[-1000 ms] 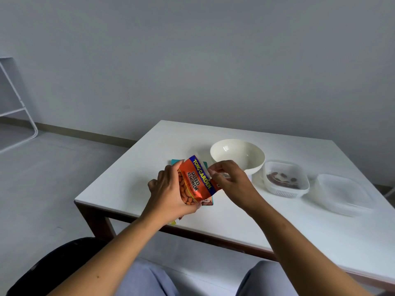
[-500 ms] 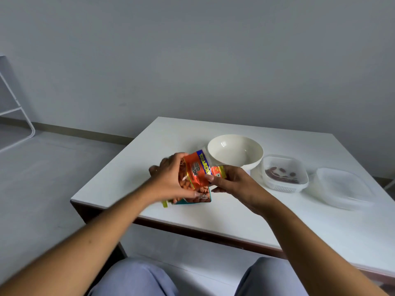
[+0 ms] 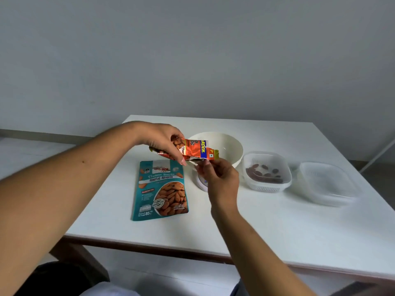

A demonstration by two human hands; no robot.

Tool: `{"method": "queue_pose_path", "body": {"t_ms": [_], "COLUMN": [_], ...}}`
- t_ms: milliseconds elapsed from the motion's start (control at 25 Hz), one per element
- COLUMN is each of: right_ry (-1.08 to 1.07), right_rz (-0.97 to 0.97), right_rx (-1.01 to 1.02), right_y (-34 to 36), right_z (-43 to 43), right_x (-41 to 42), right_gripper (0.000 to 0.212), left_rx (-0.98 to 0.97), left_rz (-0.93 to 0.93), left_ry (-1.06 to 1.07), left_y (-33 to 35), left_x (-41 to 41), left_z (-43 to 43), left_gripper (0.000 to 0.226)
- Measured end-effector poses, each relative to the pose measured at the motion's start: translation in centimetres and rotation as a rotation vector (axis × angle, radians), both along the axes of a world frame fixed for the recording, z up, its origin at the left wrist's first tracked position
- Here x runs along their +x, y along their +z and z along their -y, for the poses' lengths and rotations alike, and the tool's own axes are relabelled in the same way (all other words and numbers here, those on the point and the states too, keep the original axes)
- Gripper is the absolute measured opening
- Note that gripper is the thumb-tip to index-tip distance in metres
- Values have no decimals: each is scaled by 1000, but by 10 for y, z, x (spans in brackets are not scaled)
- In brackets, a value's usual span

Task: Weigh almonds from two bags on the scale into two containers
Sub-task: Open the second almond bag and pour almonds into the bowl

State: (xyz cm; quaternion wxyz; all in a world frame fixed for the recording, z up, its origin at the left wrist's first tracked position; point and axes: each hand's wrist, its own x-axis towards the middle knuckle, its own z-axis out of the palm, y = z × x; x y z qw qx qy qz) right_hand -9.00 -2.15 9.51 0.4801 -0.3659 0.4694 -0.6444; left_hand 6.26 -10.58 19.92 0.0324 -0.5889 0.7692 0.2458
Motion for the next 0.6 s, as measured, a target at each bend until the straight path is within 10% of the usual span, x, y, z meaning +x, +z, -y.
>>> {"method": "queue_pose_path", "body": {"t_ms": [600], "right_ry": [181], "right_rz": [682], "right_rx": [251], "right_y": [11], "right_z": [1], "right_x": [34], "right_gripper": [33], "left_rx": [-246], "left_rz": [720], "left_ry": [-296], "left_y": [19], "left_x": [-43], "left_z": [45], "left_gripper": [102]}}
